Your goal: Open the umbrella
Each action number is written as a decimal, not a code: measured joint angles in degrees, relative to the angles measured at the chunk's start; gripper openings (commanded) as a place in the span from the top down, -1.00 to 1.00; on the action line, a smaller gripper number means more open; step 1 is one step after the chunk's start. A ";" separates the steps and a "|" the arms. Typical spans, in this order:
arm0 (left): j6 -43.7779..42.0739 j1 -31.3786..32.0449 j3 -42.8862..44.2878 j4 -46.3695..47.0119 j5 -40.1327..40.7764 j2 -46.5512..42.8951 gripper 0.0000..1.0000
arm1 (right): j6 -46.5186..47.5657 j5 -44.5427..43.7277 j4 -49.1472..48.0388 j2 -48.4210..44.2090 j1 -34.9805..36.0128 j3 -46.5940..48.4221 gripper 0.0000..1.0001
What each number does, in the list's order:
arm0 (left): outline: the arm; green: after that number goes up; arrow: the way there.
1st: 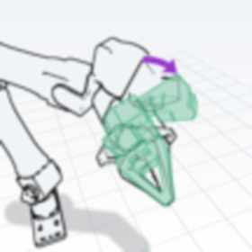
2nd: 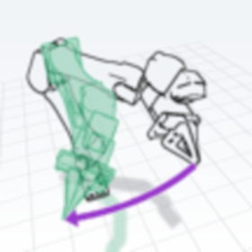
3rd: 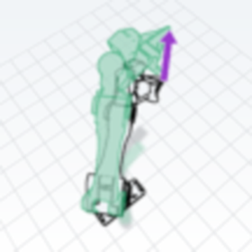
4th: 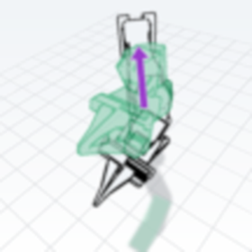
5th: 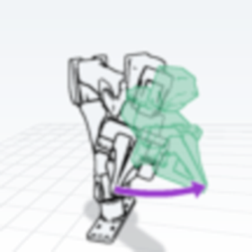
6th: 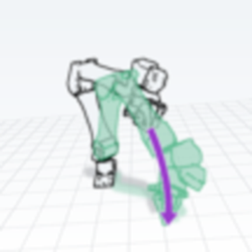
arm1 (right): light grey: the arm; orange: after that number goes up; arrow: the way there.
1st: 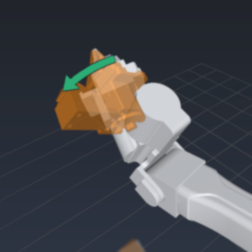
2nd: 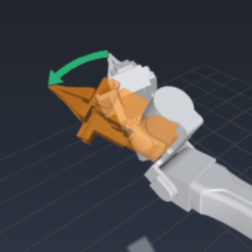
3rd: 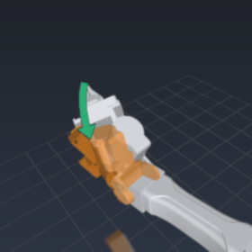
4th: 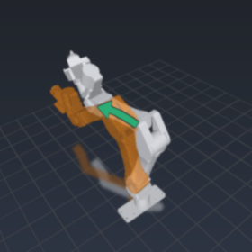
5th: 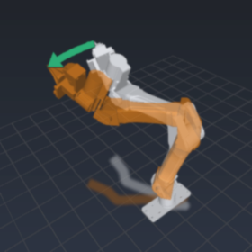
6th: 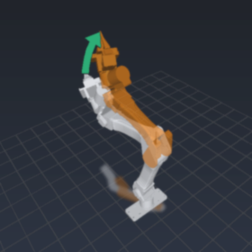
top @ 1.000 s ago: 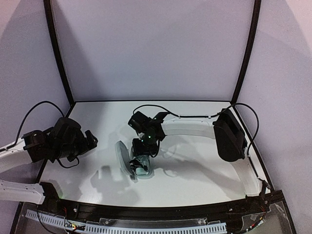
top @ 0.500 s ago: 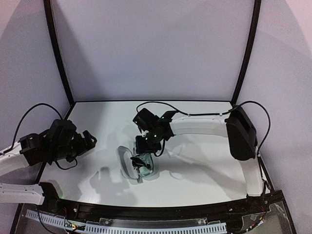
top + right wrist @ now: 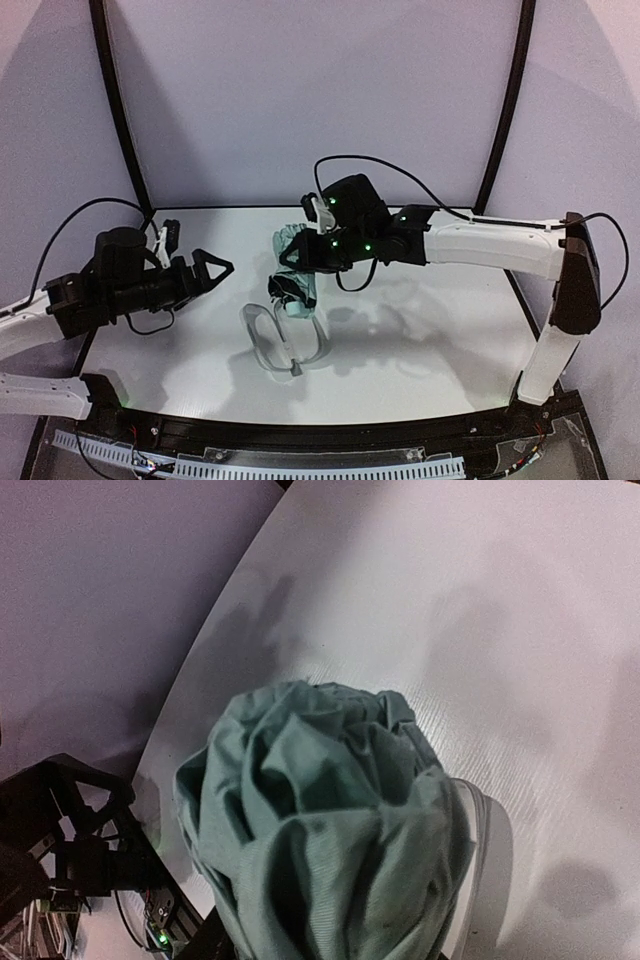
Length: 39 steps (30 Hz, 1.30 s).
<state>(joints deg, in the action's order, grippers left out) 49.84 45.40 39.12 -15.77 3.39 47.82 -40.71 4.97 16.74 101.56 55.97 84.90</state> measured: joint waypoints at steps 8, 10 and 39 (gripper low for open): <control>-2.55 0.66 4.12 17.59 -20.41 16.91 -0.98 | -2.68 -2.29 -0.10 -3.80 -0.25 -3.18 1.00; -3.28 1.52 6.35 19.74 -23.14 21.01 -0.97 | -3.18 -2.98 -0.06 -4.72 -0.25 -3.55 1.00; -10.67 5.61 17.14 20.57 -21.53 34.10 -0.97 | -8.64 0.68 -8.70 -11.24 -0.36 -10.21 1.00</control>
<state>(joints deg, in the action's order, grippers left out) 39.17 51.01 56.25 4.80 -18.13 81.92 -49.35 5.65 8.05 90.32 55.61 74.69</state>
